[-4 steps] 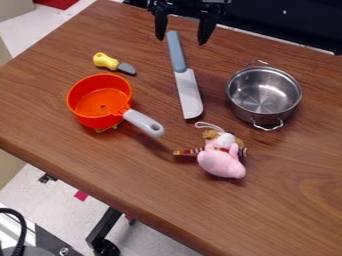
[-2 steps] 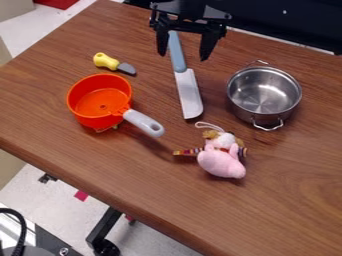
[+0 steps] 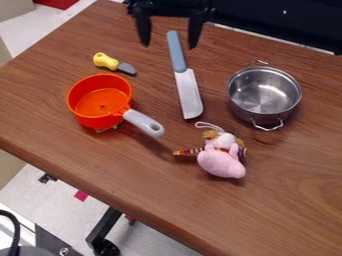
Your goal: The robot arm picks up the pink toy and puts it in the pot
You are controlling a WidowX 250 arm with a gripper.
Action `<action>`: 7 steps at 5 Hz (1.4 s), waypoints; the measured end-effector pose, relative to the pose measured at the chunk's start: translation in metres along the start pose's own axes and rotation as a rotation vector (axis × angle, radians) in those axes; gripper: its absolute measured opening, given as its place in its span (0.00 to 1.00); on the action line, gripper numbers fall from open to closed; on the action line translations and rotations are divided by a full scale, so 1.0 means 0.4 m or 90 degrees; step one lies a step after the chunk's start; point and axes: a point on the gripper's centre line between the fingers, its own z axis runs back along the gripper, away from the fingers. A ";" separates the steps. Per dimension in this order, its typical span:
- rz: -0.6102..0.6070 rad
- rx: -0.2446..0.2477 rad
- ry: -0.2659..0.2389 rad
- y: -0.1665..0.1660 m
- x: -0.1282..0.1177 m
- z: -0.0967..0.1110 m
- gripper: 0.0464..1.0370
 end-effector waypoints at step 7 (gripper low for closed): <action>-0.138 -0.033 -0.007 -0.153 -0.206 -0.164 0.96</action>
